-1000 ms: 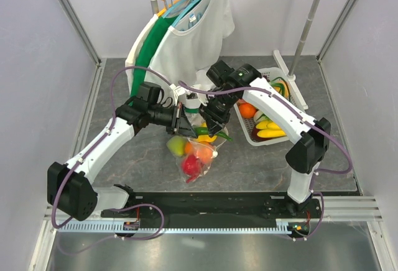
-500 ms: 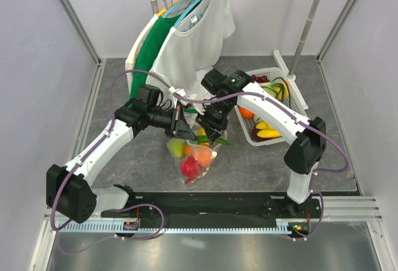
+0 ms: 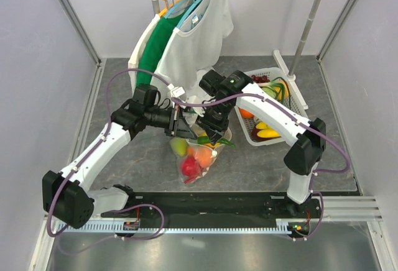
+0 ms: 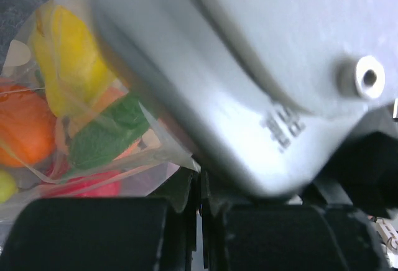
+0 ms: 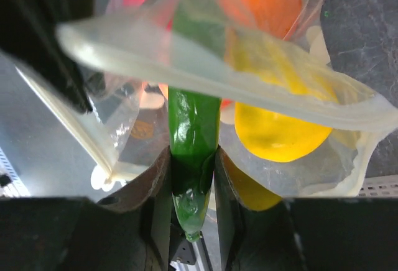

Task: Place the food in the zip-top bag and seal the zipper
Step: Place the fake vegetable in the zipper food storage bag, then adjust the zipper food storage bag at the center of the board, then zip the zipper food storage bag at the center of the board.

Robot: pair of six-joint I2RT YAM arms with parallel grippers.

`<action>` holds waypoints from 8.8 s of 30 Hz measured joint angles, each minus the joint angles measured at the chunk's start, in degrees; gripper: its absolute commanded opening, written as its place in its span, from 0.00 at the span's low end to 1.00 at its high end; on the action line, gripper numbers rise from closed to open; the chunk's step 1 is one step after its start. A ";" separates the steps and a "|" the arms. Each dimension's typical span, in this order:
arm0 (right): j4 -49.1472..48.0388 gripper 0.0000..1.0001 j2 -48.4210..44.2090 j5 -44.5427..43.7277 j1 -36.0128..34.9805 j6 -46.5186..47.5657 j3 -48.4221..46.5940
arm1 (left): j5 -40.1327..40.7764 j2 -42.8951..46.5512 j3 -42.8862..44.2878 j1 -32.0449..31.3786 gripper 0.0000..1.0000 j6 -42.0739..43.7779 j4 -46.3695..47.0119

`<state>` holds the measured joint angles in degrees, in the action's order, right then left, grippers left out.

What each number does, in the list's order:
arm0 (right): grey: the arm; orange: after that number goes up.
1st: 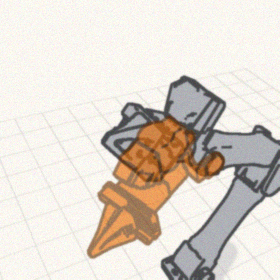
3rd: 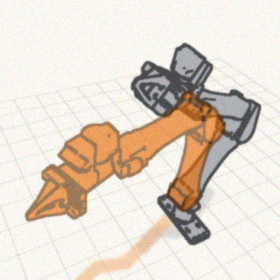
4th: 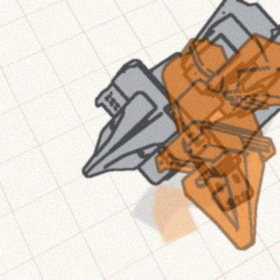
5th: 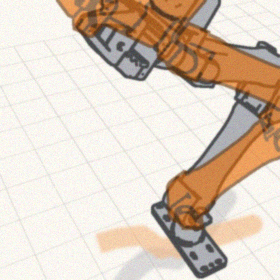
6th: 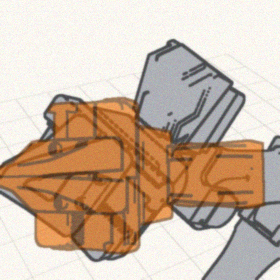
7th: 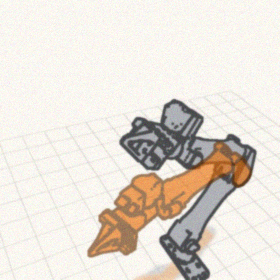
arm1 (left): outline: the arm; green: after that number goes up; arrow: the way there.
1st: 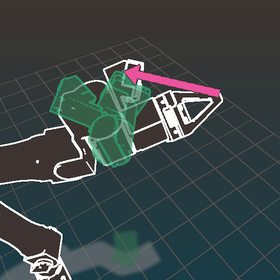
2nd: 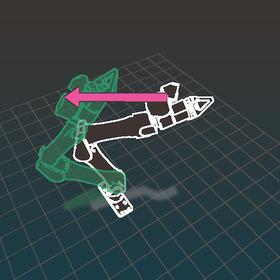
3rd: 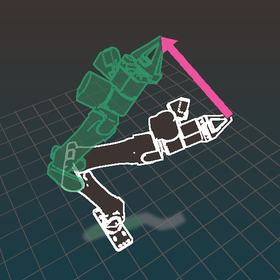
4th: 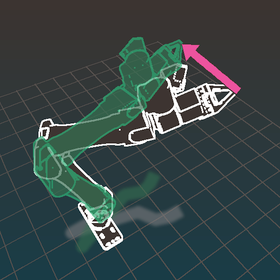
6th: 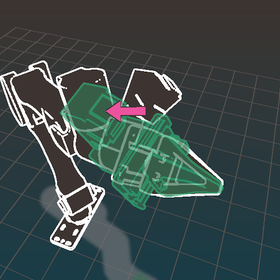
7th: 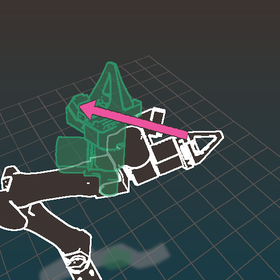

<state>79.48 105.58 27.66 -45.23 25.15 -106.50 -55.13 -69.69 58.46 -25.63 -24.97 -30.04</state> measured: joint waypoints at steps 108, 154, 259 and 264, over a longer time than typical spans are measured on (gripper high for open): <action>-19.21 0.86 -8.02 16.65 22.86 -5.18 2.64 | 22.58 10.32 -2.91 -26.25 0.02 63.45 -8.55; -84.41 0.25 -47.21 8.20 9.33 -36.00 70.10 | 32.22 14.49 -7.13 -19.74 0.02 36.35 4.90; -68.08 0.00 -64.63 0.50 4.15 -6.27 69.61 | 18.69 9.25 -0.44 -14.01 0.02 54.27 -1.97; -67.17 0.00 -66.79 -0.57 4.13 -6.21 69.61 | 20.50 15.65 -2.73 -10.95 0.02 55.04 -5.81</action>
<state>12.32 38.79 27.09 -41.10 18.94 -36.88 -34.63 -54.04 55.72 -36.58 30.06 -35.86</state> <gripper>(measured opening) 0.007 0.129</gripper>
